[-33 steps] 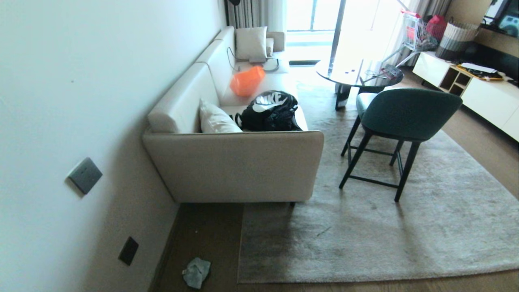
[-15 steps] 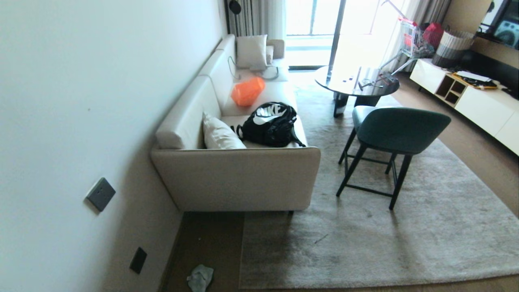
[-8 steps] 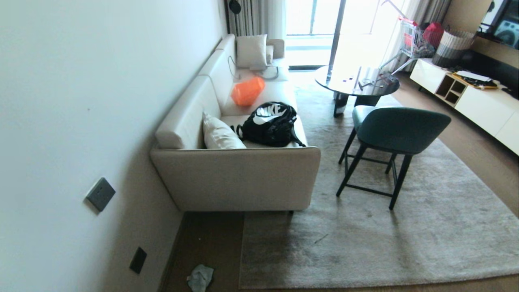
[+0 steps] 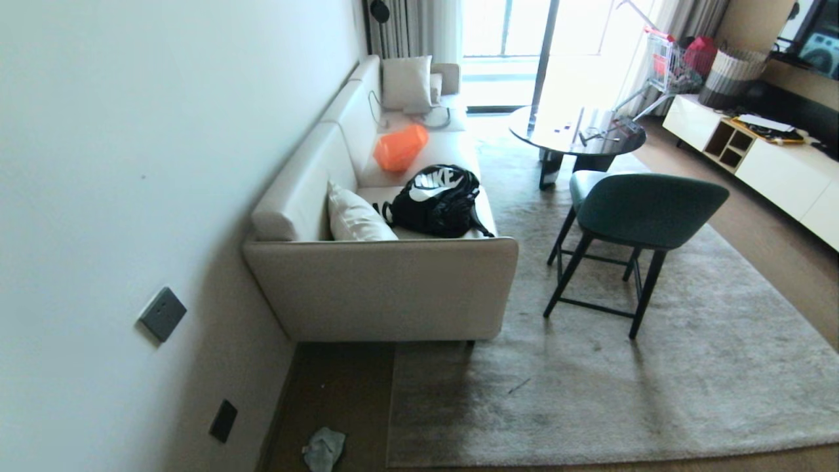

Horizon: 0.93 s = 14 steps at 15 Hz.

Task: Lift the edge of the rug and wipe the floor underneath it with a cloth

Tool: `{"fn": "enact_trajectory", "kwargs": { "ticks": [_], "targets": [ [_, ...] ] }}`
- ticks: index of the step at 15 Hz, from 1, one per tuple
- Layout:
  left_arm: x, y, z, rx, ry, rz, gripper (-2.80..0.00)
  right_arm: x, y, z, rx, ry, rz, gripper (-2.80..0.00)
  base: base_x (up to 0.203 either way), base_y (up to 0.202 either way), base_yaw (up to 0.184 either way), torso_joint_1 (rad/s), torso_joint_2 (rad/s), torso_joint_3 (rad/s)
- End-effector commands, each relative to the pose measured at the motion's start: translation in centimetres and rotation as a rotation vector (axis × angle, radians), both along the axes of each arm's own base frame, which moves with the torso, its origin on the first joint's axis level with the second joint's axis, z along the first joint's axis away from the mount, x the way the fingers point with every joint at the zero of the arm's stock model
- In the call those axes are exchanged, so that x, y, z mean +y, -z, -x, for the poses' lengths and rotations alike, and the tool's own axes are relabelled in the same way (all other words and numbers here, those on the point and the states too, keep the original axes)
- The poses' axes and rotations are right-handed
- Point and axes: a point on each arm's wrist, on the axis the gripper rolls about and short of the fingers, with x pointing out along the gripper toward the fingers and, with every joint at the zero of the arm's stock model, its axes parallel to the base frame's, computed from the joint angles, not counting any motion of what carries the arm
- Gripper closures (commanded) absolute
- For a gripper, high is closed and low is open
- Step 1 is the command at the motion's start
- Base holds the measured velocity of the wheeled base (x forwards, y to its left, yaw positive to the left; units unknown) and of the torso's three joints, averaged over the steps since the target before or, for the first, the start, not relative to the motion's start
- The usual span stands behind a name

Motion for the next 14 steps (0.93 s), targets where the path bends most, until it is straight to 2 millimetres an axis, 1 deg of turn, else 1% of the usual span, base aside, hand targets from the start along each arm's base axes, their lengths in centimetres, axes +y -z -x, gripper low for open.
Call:
{"fn": "enact_trajectory", "kwargs": {
  "ticks": [1, 14],
  "targets": [
    [0.00, 0.00, 0.00, 0.000, 0.000, 0.000, 0.00, 0.00, -0.01, -0.01, 0.001, -0.001, 0.000, 0.00, 0.000, 0.000, 0.000, 0.000, 0.00, 0.000],
    [0.00, 0.00, 0.00, 0.000, 0.000, 0.000, 0.00, 0.00, -0.01, -0.01, 0.001, -0.001, -0.001, 0.00, 0.000, 0.000, 0.000, 0.000, 0.00, 0.000]
  ]
}}
